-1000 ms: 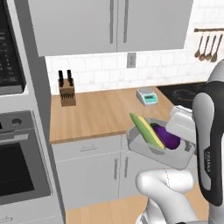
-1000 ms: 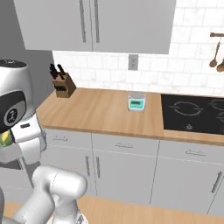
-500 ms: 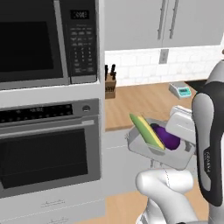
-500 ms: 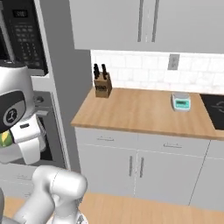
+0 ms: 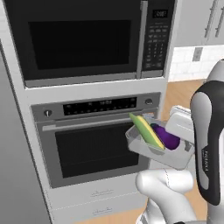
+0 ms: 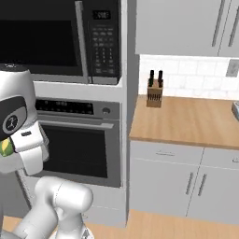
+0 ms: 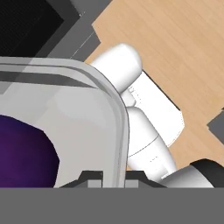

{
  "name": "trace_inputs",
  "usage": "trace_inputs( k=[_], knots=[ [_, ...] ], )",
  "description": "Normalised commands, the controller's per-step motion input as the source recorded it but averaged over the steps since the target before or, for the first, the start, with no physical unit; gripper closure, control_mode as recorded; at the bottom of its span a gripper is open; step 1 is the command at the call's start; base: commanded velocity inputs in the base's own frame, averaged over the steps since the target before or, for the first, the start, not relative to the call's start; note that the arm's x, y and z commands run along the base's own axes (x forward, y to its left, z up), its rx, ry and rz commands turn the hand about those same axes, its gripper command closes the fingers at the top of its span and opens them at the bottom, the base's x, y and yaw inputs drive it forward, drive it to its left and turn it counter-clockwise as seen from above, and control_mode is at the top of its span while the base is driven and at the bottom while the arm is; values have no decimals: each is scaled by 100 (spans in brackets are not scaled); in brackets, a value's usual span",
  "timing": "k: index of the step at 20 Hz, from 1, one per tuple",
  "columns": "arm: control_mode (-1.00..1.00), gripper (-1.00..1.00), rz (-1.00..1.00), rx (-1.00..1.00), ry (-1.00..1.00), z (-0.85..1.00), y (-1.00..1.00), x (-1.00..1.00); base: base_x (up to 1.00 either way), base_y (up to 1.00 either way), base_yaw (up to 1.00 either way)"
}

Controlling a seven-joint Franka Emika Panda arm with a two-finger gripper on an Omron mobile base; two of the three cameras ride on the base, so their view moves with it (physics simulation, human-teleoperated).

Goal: Take the meat container that has the steak and place it on the second highest rack of the freezer. Then take the vegetable container that has the corn and eggplant and place it on the highest rack of the freezer.

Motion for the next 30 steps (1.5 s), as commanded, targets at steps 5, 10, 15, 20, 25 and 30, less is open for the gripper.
trace_inputs(
  k=[5, 10, 15, 20, 25, 30],
  knots=[
    [100, 100, 0, 0, 0, 0, 0, 0, -7, 100, 0],
    [100, 100, 0, 0, 0, 0, 0, 0, -6, 100, 0],
    [100, 100, 0, 0, 0, 0, 0, 0, -3, 100, 0],
    [100, 100, 0, 0, 0, 0, 0, 0, 0, 100, 0],
    [100, 100, 0, 0, 0, 0, 0, 0, 0, 100, -2],
    [100, 100, 0, 0, 0, 0, 0, 0, 10, 93, -5]
  ],
)
